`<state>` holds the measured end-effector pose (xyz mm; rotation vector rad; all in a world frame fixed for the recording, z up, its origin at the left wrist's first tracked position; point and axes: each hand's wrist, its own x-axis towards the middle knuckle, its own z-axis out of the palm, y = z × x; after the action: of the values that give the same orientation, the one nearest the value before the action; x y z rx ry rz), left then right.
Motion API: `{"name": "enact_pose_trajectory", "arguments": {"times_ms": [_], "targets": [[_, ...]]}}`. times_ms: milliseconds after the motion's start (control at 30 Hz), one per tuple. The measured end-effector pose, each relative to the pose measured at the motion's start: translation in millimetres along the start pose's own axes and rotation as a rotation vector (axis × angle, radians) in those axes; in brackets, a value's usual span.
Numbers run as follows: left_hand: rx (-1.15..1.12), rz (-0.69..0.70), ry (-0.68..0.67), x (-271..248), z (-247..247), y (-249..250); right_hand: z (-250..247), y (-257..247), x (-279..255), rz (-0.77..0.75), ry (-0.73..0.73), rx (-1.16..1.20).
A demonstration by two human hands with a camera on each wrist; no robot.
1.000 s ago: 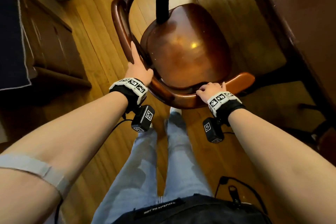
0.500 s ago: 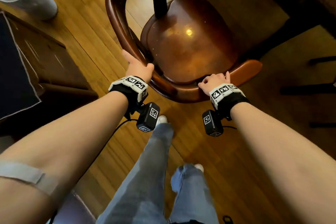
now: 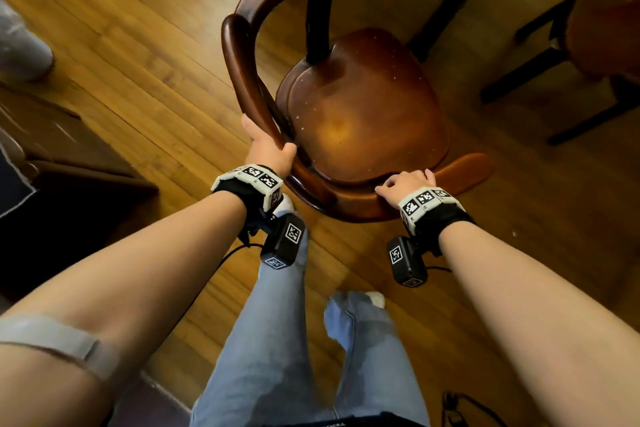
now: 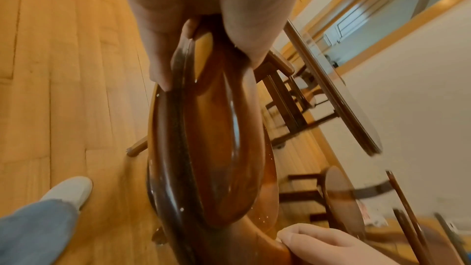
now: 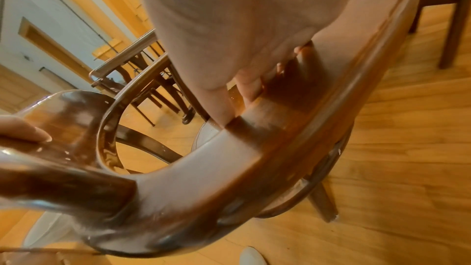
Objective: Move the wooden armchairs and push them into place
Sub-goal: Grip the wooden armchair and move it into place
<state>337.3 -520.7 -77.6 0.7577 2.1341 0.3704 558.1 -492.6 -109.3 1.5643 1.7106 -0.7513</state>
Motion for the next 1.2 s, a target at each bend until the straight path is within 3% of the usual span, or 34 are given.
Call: {"name": "enact_pose_trajectory", "arguments": {"times_ms": [200, 400, 733, 1067, 1200], "targets": [[0.158, 0.120, -0.077, -73, 93, -5, 79, 98, -59, 0.143, -0.045, 0.135], [0.294, 0.272, -0.250, -143, 176, 17, 152, 188, -113, 0.339, -0.077, 0.323], [0.438, 0.463, -0.539, -251, 292, 36, 269, 290, -188, 0.601, -0.154, 0.615], [0.517, 0.549, -0.763, -336, 361, 20, 353, 330, -241, 0.820, -0.203, 0.845], [0.444, 0.441, -0.779, -323, 379, 40, 348, 319, -231, 0.926, -0.086, 1.036]]}}
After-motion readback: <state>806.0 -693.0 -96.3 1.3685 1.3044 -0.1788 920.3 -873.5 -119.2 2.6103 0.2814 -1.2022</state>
